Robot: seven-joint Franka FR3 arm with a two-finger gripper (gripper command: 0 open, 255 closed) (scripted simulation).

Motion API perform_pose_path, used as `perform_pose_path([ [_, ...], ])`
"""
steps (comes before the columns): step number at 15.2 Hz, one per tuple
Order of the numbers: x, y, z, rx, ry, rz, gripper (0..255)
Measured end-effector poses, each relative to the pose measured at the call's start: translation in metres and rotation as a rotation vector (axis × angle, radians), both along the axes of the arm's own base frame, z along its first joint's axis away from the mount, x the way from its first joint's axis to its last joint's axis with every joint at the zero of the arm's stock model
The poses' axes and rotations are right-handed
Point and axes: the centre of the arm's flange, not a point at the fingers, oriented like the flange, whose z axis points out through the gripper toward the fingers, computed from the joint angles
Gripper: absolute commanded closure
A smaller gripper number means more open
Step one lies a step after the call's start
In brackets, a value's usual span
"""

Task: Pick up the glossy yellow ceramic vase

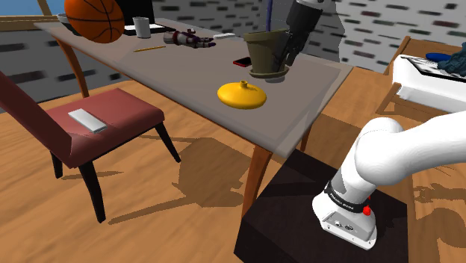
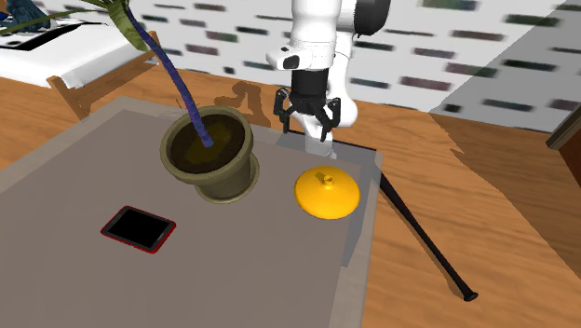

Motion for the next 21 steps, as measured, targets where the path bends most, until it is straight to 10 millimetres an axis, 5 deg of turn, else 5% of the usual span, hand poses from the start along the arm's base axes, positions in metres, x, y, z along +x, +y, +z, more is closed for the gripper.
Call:
perform_pose_path([
  [10,0.048,0.068,-0.007,0.048,-0.028,0.055,0],
  [17,0.049,0.073,-0.040,0.051,-0.029,0.058,0],
  [18,0.049,0.073,-0.043,0.051,-0.029,0.058,255],
  [21,0.049,0.074,-0.045,0.051,-0.031,0.058,255],
])
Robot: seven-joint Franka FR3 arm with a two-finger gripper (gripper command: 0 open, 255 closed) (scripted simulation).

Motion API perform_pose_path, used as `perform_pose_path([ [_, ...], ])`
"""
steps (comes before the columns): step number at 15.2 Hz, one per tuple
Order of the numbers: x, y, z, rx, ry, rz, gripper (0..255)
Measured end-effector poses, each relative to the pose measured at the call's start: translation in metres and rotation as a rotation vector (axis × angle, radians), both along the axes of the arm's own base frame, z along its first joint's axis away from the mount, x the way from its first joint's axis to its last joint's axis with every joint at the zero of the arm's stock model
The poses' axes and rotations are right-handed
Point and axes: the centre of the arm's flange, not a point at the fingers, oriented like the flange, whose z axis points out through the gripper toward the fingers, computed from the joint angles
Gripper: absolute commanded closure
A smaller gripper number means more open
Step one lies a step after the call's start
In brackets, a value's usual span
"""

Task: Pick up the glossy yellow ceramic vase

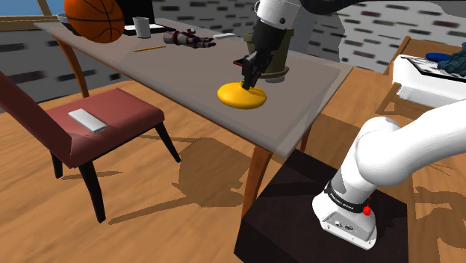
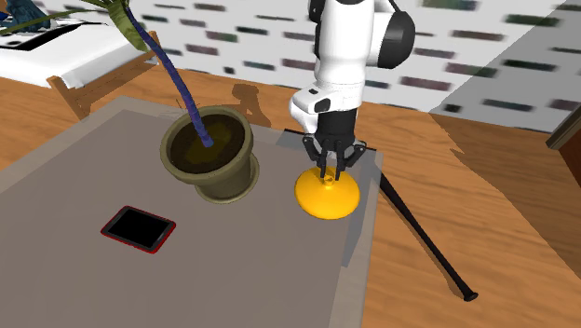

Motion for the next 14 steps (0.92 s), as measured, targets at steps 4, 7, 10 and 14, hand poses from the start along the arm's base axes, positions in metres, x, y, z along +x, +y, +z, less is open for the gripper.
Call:
perform_pose_path([
  [4,0.000,0.000,0.000,0.000,0.000,0.000,255],
  [7,0.000,0.000,0.000,0.000,0.000,0.000,255],
  [10,0.001,0.000,0.011,0.000,0.001,0.000,255],
  [14,0.001,0.000,0.030,0.000,0.001,0.000,255],
])
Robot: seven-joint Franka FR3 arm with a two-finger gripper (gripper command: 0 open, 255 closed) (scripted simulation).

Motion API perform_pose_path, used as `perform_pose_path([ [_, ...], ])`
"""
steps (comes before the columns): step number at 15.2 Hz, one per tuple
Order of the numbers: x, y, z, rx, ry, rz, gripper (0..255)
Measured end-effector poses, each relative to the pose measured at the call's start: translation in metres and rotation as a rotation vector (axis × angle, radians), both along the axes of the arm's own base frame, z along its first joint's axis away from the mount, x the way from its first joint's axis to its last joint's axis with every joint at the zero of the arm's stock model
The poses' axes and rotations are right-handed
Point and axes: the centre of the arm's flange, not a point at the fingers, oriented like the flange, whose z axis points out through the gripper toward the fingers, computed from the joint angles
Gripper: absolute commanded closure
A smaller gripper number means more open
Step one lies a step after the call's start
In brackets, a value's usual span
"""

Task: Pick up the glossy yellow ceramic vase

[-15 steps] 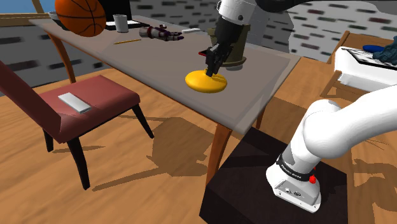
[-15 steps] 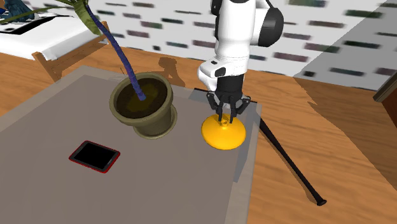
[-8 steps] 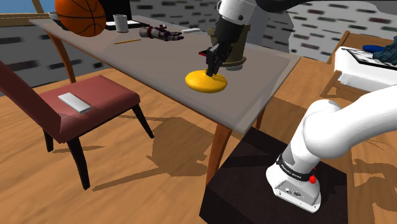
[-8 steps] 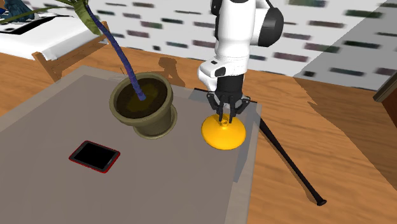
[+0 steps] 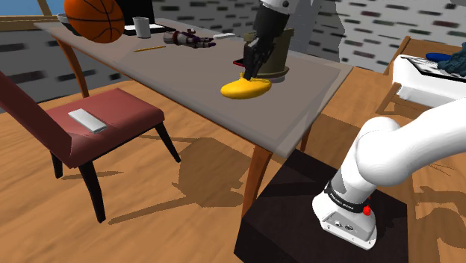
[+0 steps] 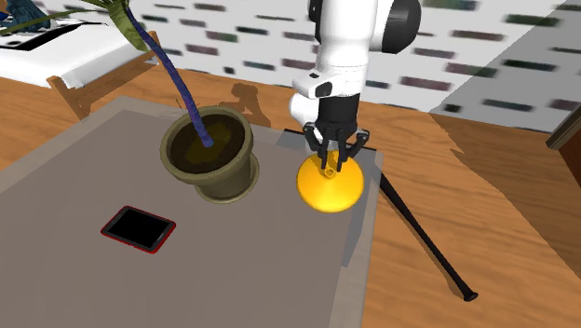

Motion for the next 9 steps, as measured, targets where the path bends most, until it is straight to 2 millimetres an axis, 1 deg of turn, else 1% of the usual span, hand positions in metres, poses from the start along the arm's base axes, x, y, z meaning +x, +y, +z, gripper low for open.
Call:
perform_pose_path([
  [6,0.000,0.000,0.033,0.000,0.000,0.000,255],
  [9,0.000,0.000,0.046,0.000,0.000,0.000,255],
])
